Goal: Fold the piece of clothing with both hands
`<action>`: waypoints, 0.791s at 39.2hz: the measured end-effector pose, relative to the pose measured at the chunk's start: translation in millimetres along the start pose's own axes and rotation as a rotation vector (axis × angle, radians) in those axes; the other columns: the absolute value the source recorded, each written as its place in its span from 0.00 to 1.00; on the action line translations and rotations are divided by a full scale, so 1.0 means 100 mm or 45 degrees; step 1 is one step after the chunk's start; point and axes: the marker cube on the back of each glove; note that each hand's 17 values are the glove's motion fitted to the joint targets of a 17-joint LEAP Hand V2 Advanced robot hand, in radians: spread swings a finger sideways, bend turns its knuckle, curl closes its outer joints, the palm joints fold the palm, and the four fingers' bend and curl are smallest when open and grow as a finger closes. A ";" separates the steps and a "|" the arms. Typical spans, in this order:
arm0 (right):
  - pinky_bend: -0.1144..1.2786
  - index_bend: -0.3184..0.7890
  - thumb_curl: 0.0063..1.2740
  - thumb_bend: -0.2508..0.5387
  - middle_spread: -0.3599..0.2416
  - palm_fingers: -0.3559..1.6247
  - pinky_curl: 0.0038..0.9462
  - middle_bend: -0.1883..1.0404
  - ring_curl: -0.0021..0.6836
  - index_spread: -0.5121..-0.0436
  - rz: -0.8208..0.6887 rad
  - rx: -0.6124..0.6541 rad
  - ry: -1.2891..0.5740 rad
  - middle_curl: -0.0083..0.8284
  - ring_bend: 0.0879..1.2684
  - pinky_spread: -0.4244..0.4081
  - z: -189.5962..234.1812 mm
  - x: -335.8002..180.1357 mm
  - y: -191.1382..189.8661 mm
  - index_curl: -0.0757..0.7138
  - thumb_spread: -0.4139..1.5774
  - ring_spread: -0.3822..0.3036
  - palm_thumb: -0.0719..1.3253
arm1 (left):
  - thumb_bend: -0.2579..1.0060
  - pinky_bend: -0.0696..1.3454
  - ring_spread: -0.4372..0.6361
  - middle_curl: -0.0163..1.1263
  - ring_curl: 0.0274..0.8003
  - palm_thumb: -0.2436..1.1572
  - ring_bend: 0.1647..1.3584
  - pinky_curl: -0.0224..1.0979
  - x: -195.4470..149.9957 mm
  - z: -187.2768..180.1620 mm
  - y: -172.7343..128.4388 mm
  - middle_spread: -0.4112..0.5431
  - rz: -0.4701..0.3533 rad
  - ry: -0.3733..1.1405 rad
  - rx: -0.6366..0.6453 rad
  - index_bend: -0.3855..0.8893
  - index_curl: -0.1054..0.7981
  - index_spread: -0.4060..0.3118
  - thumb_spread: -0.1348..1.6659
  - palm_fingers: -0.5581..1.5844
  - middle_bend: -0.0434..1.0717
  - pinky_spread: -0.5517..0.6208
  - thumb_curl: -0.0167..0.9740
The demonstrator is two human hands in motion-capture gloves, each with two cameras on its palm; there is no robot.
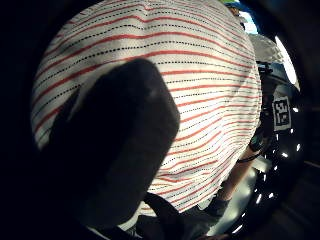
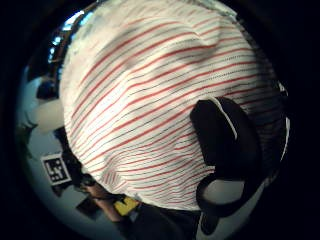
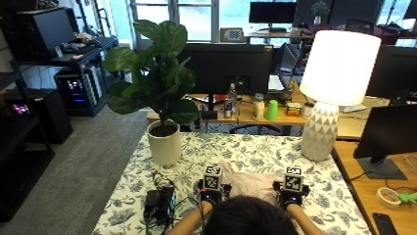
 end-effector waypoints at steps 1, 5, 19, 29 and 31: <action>0.66 0.34 0.18 0.30 0.56 0.50 0.46 0.31 0.60 0.67 0.038 0.044 0.016 0.50 0.38 0.37 0.01 -0.01 -0.05 0.29 0.84 0.48 0.53 | 0.18 0.35 0.69 0.28 0.44 0.16 0.34 0.35 0.03 0.01 -0.01 0.67 0.030 0.036 -0.023 0.42 0.57 0.54 0.73 0.30 0.19 0.84 0.21; 0.66 0.33 0.19 0.35 0.56 0.56 0.43 0.31 0.57 0.69 0.055 0.128 -0.006 0.50 0.41 0.32 0.06 -0.10 -0.23 0.28 0.87 0.45 0.58 | 0.19 0.35 0.72 0.28 0.42 0.17 0.34 0.35 -0.01 -0.02 0.06 0.67 -0.031 0.004 -0.138 0.42 0.56 0.54 0.73 0.30 0.19 0.84 0.21; 0.66 0.38 0.28 0.54 0.39 0.79 0.45 0.41 0.67 0.70 -0.349 -0.137 -0.379 0.58 0.52 0.14 -0.79 -0.36 0.12 0.32 0.81 0.29 0.86 | 0.13 0.34 0.69 0.27 0.42 0.08 0.39 0.33 -0.23 -0.89 0.28 0.67 -0.287 -0.252 -0.145 0.42 0.52 0.53 0.64 0.32 0.19 0.84 0.17; 0.64 0.39 0.34 0.41 0.37 0.77 0.45 0.43 0.68 0.68 -0.321 0.287 -0.362 0.61 0.49 0.13 -1.21 -1.14 -0.81 0.36 0.67 0.27 0.85 | 0.15 0.35 0.66 0.26 0.42 0.11 0.42 0.33 -1.02 -1.49 -0.39 0.67 -0.382 -0.239 0.185 0.42 0.49 0.54 0.62 0.32 0.19 0.83 0.15; 0.64 0.39 0.35 0.38 0.36 0.77 0.45 0.43 0.68 0.67 -0.399 0.304 -0.369 0.61 0.48 0.14 -1.23 -1.44 -0.84 0.36 0.64 0.27 0.84 | 0.15 0.34 0.65 0.26 0.41 0.12 0.43 0.33 -1.12 -1.62 -0.35 0.67 -0.457 -0.258 0.259 0.42 0.49 0.54 0.62 0.33 0.19 0.82 0.15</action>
